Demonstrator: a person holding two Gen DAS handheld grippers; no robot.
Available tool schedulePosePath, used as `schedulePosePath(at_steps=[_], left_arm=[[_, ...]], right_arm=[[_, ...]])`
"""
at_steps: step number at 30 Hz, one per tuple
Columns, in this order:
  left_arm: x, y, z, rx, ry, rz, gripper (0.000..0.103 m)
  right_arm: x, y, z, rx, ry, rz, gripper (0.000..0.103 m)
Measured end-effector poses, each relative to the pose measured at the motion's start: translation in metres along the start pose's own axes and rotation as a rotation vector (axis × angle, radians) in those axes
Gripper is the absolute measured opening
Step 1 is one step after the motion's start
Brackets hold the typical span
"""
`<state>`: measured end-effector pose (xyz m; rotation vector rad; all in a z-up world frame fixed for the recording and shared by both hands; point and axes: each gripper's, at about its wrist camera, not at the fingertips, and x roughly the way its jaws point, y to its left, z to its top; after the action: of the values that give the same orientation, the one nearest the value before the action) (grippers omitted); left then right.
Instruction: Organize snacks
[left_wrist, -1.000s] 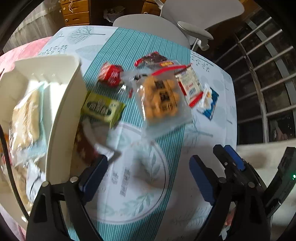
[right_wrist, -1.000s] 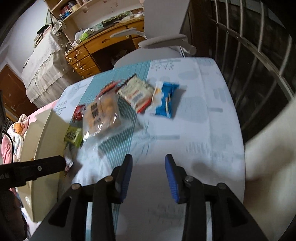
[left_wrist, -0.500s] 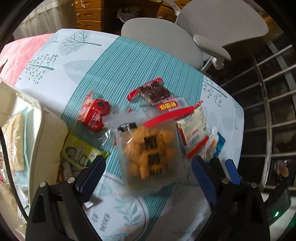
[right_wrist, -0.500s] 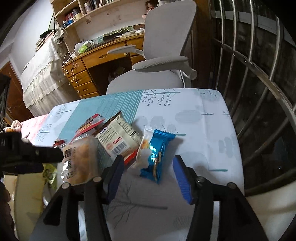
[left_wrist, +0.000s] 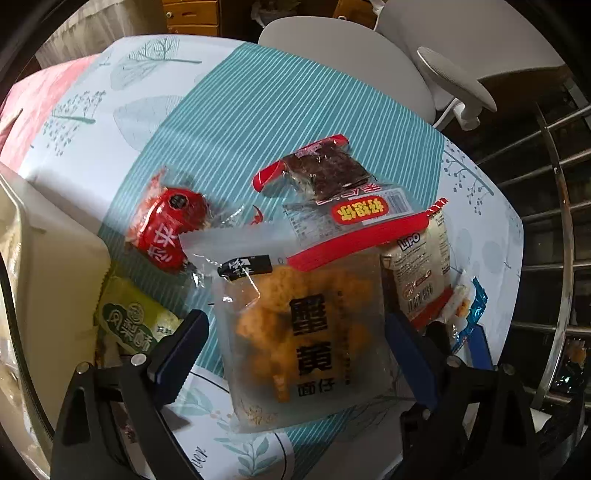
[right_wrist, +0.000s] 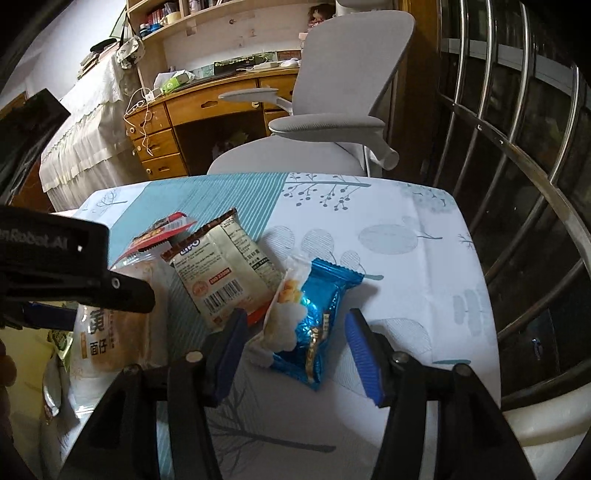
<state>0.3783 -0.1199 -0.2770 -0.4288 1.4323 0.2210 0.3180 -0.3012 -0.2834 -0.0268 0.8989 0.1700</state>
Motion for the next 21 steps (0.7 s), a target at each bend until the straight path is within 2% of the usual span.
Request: schedulePosePath(at_steps=[5,9,11,14,21], left_arm=[[0.011,-0.009,0.0,0.02,0.005,0.046,0.096],[0.017,-0.009,-0.001,0.006,0.011,0.042,0.096],[0.017,-0.007,-0.003,0.001,0.01,0.039,0.095],[0.019,-0.004,-0.009,-0.001,0.022,0.017,0.082],[0.009,0.006,-0.025,0.0,0.029,0.021,0.073]], right_arm=[[0.003,0.001,-0.002,-0.013,0.001,-0.012,0.054],[0.006,0.001,-0.003,-0.018,0.016,-0.006,0.04],[0.006,0.0,-0.003,-0.018,0.018,-0.005,0.039],[0.005,0.0,-0.004,-0.021,0.018,-0.002,0.036],[-0.005,-0.001,-0.006,-0.037,0.014,-0.007,0.032]])
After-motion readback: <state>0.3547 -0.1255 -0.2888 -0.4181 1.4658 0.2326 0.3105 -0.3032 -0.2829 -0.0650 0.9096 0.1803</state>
